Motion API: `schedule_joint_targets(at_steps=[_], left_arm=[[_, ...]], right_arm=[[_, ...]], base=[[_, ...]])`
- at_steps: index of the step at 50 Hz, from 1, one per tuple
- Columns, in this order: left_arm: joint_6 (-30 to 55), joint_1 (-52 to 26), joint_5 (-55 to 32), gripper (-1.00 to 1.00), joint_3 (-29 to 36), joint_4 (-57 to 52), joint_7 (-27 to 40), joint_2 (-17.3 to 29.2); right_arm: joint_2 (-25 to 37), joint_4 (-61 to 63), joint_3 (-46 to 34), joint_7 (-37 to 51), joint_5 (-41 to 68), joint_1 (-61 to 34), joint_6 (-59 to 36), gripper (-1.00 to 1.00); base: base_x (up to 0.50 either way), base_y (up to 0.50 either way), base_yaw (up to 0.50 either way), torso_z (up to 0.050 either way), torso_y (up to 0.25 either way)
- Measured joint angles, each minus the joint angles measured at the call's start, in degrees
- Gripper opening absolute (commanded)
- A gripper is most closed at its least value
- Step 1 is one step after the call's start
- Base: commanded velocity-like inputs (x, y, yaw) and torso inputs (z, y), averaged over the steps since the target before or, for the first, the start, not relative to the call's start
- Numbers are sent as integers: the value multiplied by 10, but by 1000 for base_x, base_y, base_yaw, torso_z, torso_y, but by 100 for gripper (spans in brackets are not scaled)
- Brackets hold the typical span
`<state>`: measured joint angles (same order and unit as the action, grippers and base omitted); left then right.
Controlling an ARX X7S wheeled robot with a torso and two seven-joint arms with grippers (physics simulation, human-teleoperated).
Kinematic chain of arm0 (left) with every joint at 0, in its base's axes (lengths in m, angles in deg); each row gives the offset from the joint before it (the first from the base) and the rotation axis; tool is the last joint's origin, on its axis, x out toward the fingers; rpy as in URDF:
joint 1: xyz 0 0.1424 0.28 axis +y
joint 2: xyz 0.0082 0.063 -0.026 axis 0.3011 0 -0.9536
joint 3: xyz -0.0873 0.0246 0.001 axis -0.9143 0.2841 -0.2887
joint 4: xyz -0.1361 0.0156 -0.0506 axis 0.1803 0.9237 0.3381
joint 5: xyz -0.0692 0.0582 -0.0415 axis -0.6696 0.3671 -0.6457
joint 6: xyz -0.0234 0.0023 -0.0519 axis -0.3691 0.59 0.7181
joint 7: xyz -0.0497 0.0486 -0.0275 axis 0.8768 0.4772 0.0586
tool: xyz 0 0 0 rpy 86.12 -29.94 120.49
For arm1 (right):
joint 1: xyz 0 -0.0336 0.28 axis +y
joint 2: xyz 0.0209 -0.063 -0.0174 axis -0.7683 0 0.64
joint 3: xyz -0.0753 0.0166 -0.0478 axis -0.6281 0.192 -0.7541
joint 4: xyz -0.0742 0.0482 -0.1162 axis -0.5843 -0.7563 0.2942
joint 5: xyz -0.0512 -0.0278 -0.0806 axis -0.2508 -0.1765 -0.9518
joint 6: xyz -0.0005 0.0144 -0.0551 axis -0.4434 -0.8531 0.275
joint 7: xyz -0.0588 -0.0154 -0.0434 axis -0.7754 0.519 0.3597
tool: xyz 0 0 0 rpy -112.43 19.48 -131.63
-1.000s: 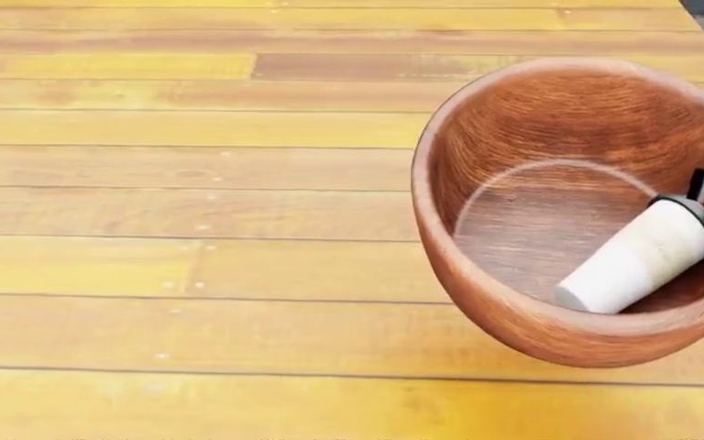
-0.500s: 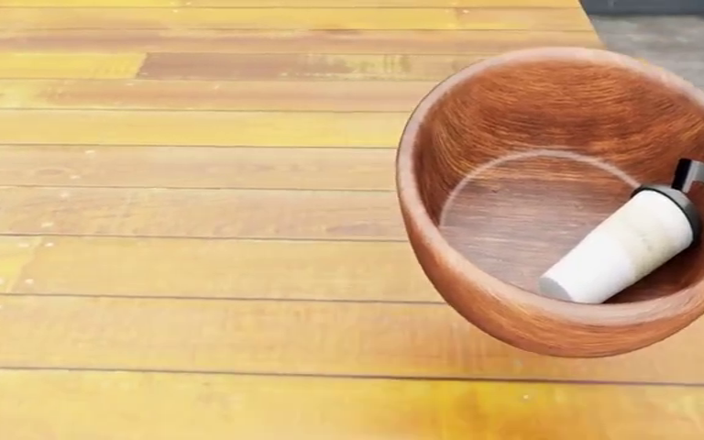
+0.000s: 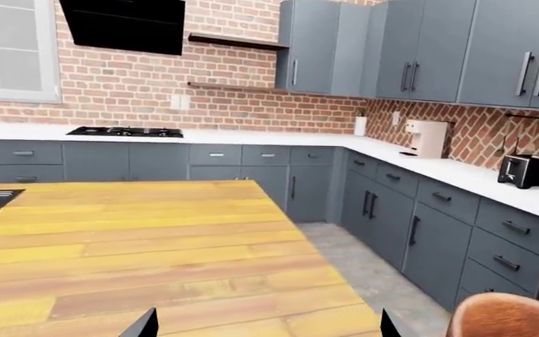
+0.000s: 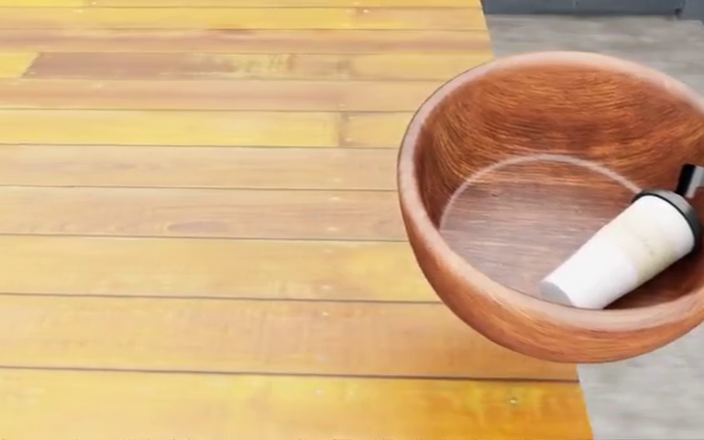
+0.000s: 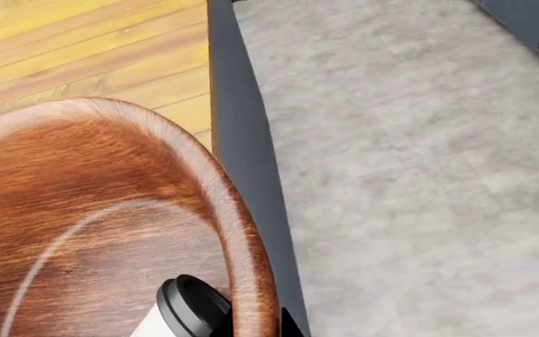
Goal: Place the cup inside the bowl on the dining table and move the bowl to any counter.
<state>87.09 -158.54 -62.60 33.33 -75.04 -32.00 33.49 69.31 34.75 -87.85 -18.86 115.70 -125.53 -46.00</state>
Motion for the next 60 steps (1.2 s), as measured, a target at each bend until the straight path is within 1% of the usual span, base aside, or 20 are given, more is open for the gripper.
schedule_joint_targets(at_steps=[33, 60], left_arm=[[-10, 12, 1, 100, 3, -6, -3, 3], [-16, 16, 1, 100, 6, -8, -3, 3]], right_arm=[[8, 8, 4, 0, 6, 11, 6, -100], [-3, 1, 2, -7, -7, 7, 10, -100]], base=[[-2, -500, 0, 0, 1], [-2, -500, 0, 0, 1]])
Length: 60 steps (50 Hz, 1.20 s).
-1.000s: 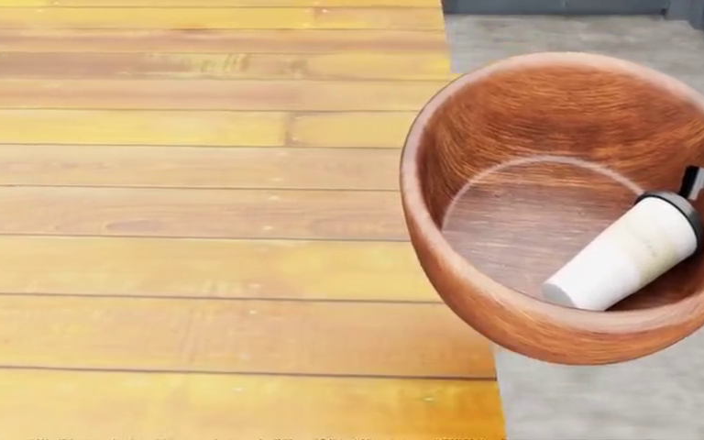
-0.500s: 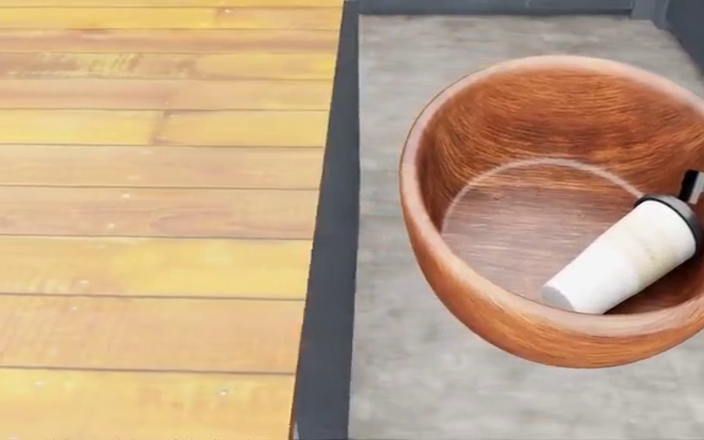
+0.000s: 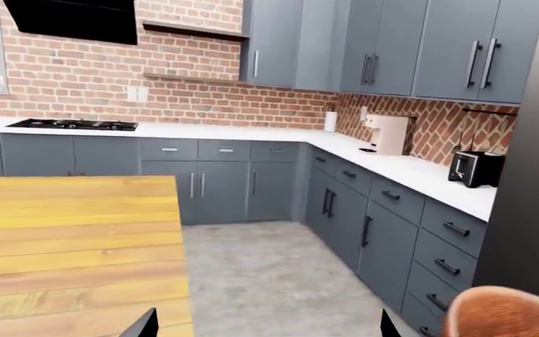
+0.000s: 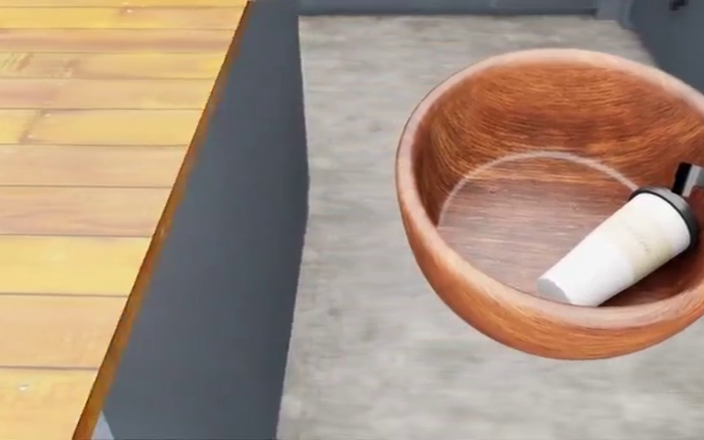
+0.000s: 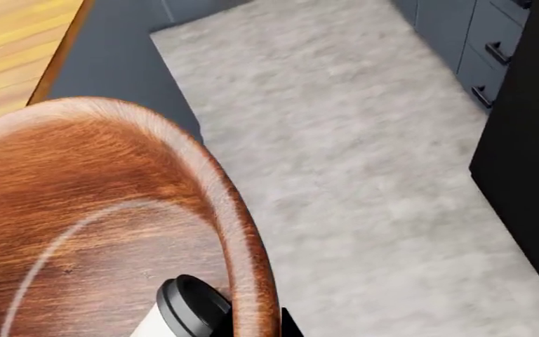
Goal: Place the cup inside the bowl on the dining table and move the bowl to any counter.
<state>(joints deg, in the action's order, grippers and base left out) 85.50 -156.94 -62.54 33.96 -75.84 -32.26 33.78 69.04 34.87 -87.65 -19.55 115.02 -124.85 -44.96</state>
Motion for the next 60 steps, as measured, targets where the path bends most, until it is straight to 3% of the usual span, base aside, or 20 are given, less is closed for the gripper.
schedule_joint_targets(at_steps=[28, 39, 60], left_arm=[[-6, 5, 5, 100, 5, 1, -6, -2], [-5, 1, 1, 100, 6, 1, -6, 1], [-10, 4, 2, 100, 7, 0, -6, 2]], right_arm=[[-4, 1, 3, -5, -4, 7, 13, -100], [-5, 2, 3, -5, -7, 11, 17, -100], [-9, 13, 1, -9, -16, 16, 25, -100]], base=[[-2, -487, 0, 0, 0], [0, -33, 0, 0, 1], [476, -173, 0, 0, 1]])
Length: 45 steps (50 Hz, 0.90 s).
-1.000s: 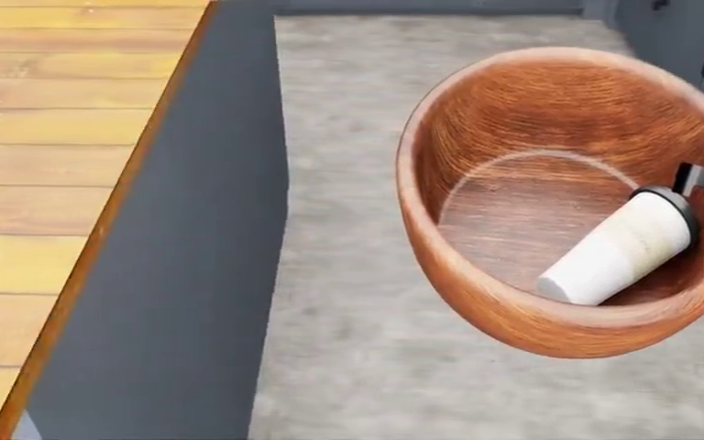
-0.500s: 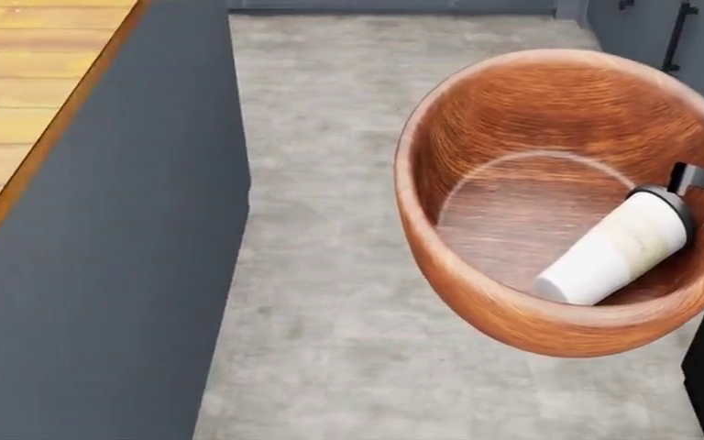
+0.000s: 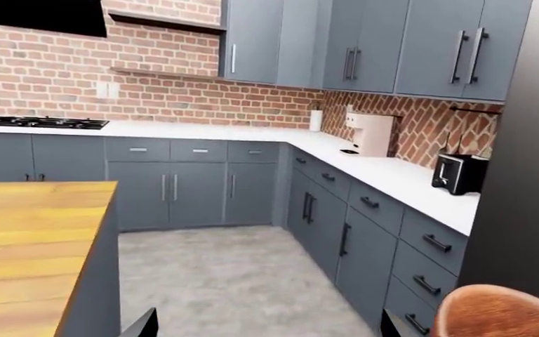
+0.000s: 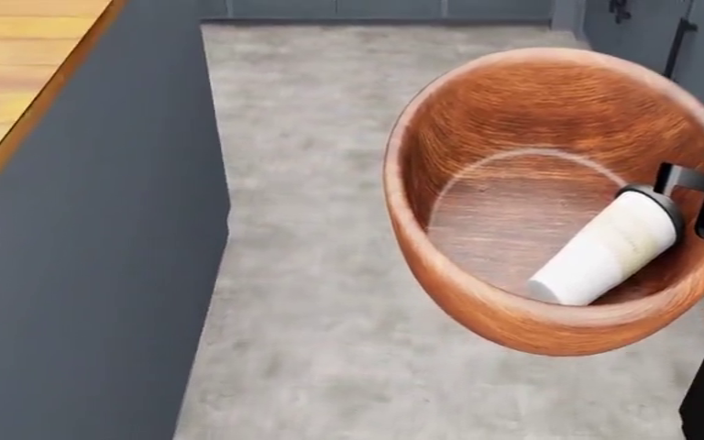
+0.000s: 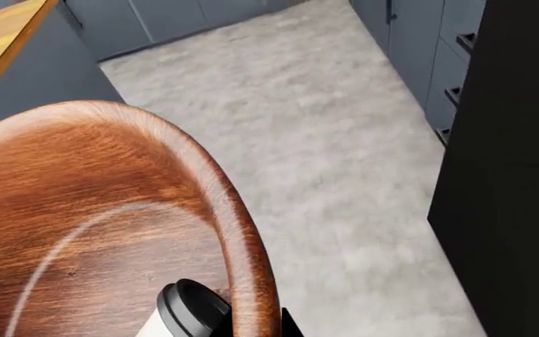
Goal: Place the cup inside the bowl on the dining table and move the bowl to any counter.
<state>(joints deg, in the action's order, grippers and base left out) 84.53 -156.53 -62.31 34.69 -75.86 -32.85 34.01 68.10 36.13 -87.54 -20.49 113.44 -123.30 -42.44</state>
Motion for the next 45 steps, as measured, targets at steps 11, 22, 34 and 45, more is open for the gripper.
schedule_joint_targets(at_steps=[11, 22, 34, 45], left_arm=[[-4, 4, 2, 100, 0, -2, -1, -1], [-6, 3, 4, 100, 2, 0, -5, -2], [-8, 5, 5, 100, 2, 0, -7, -1], [-9, 7, 6, 100, 4, 0, -8, 0]], right_arm=[[-4, 6, 0, 1, -2, 0, 2, -100], [-11, 8, -4, -8, -16, 0, 4, -100], [-15, 7, -4, -8, -16, 3, 9, -100], [-15, 7, -4, -8, -16, 6, 11, -100]], base=[[499, -190, 0, 0, 2], [500, -8, 0, 0, 2], [500, -30, 0, 0, 3], [500, -78, 0, 0, 1]])
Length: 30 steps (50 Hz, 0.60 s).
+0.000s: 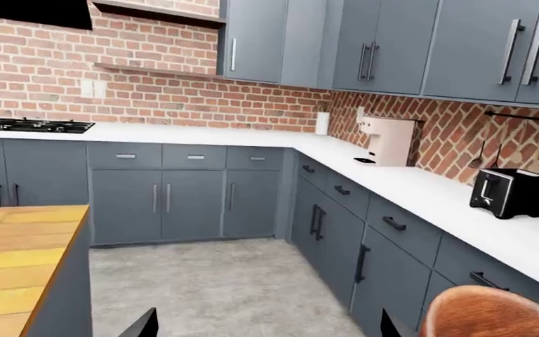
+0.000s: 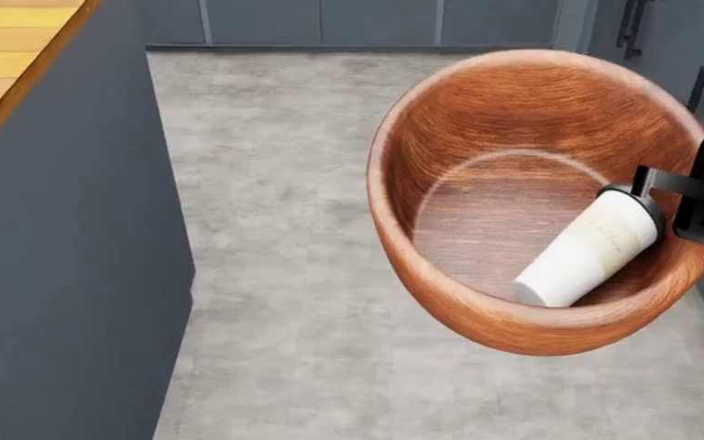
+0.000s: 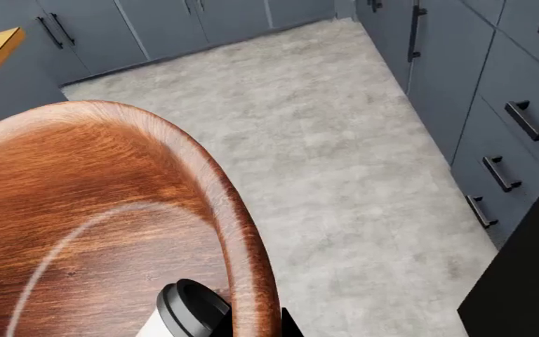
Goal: Place the cup inside the bowl on the dining table and move the bowl to any counter.
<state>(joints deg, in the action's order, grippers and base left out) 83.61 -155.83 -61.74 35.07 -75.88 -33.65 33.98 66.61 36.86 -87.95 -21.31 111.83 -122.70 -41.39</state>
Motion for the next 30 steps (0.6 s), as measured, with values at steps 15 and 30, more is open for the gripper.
schedule_joint_targets(at_steps=[15, 30], left_arm=[[-1, 1, -1, 100, 1, -1, 0, 2], [-4, 2, 14, 100, 6, 7, -13, -3]], right_arm=[[0, 2, 0, -1, -1, 3, 2, -100], [-11, -3, -1, 2, 3, -3, -3, -100]], base=[[500, -81, 0, 0, 2], [500, -80, 0, 0, 2]])
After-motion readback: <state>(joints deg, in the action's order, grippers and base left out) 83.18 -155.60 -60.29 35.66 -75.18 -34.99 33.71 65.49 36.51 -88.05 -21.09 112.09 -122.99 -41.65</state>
